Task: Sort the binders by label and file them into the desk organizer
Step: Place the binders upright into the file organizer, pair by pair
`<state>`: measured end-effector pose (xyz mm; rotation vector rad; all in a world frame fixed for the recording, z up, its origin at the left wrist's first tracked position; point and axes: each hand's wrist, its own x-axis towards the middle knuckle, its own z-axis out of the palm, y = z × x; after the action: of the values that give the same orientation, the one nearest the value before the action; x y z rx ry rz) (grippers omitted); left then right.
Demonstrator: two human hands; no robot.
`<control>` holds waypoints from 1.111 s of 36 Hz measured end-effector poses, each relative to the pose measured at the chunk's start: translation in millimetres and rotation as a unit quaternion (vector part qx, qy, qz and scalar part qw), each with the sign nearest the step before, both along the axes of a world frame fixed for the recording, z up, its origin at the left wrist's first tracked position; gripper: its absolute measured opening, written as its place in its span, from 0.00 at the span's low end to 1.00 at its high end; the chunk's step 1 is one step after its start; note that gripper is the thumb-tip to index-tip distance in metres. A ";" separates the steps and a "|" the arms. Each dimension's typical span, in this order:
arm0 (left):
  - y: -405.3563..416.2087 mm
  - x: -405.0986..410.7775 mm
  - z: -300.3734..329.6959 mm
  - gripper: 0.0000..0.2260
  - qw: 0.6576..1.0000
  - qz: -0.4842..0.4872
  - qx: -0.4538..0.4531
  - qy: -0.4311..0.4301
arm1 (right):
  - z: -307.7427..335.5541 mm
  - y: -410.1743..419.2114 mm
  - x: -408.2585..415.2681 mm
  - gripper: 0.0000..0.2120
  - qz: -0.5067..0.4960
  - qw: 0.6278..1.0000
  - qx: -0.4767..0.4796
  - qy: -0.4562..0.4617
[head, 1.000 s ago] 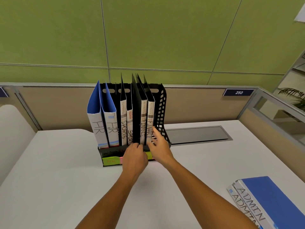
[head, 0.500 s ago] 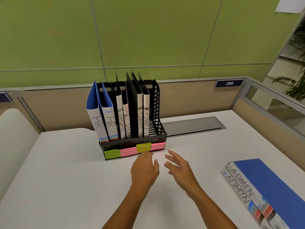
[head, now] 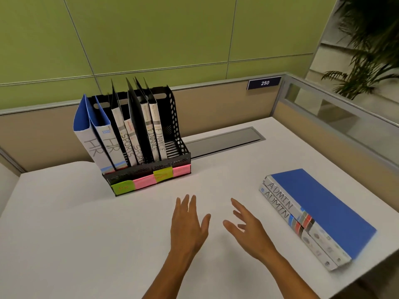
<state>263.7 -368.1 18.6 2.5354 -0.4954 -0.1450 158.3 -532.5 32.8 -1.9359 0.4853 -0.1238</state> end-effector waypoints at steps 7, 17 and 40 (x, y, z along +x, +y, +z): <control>-32.3 -48.1 -2.0 0.36 0.998 -0.010 -0.033 0.046 | -2.6 -37.8 -57.2 0.30 -0.056 0.998 0.024 -0.028; -109.2 -133.3 13.0 0.36 0.996 -0.043 -0.030 0.070 | -0.3 -106.2 -144.9 0.36 -0.078 0.996 0.004 -0.046; -240.3 -188.0 29.0 0.35 0.984 -0.083 -0.121 0.099 | 21.8 -251.3 -182.3 0.35 -0.097 0.993 -0.065 -0.029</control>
<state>75.7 -608.4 47.6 2.2150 -0.6047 -0.3715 -24.0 -783.8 54.6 -2.0016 0.6397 -0.3443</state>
